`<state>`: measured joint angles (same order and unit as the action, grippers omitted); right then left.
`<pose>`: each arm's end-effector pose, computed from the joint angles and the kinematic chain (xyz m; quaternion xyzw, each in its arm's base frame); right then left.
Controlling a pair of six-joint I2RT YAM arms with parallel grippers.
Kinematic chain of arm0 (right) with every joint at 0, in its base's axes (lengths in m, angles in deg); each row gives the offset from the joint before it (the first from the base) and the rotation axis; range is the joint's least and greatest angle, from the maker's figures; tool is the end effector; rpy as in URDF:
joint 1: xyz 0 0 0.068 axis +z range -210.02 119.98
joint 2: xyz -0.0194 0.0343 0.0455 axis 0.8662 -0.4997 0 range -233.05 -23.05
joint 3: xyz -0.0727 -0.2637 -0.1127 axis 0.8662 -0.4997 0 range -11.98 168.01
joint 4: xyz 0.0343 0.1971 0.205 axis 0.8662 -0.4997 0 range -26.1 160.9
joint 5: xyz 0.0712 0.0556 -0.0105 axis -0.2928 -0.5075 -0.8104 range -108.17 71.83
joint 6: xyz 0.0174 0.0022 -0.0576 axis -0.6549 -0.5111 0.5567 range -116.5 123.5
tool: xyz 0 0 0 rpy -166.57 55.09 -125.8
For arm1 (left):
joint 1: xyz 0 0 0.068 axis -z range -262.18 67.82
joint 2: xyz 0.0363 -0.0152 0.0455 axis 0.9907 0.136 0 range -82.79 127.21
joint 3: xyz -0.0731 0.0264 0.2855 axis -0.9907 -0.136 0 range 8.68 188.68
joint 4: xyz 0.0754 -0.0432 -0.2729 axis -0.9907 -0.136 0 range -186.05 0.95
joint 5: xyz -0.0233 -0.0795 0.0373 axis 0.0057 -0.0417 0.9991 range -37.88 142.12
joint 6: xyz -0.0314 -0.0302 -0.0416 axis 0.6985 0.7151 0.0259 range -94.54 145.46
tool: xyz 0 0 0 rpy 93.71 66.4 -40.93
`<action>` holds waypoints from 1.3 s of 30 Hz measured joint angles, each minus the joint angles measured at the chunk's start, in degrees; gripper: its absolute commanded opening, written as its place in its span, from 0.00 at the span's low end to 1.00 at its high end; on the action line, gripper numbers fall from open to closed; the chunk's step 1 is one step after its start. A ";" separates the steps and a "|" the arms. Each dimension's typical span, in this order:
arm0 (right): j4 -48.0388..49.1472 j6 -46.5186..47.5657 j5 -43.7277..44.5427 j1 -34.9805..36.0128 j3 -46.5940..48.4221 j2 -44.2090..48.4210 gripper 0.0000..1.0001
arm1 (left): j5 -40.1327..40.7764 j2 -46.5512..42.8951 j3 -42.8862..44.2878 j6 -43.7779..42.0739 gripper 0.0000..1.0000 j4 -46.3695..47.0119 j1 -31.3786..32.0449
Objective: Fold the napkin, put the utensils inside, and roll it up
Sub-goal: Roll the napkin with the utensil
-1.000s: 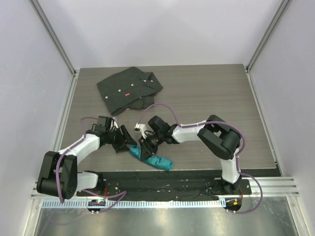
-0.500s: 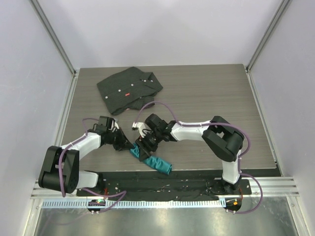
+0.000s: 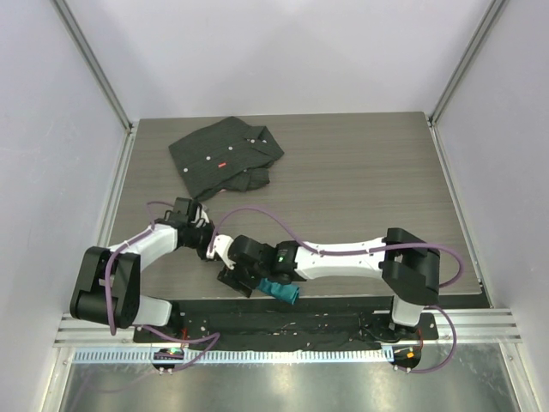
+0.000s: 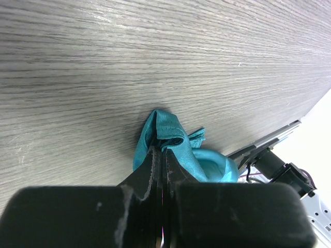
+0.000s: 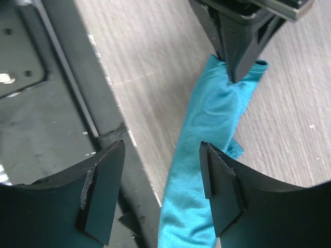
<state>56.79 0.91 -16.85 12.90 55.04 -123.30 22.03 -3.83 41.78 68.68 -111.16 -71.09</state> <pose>0.1219 0.3931 0.2109 -0.5330 0.7639 0.2142 0.2942 0.2305 -0.0680 0.1386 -0.2146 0.9246 -0.3110 0.0479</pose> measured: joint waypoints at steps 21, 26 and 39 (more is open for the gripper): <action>0.90 1.68 10.86 0.35 -0.63 -5.31 0.60 | -0.02 0.04 0.74 -0.31 0.00 -0.98 0.00; 2.97 2.16 12.87 0.35 -1.86 -5.97 0.57 | -0.22 0.04 1.29 -0.31 0.00 -0.98 0.02; 3.74 2.93 10.34 -0.66 -1.44 -7.69 0.29 | -0.37 -0.26 2.38 -1.46 0.52 -2.60 -0.44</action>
<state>60.53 3.84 -6.51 12.25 53.60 -130.99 21.66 -4.09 44.16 67.22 -113.76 -71.53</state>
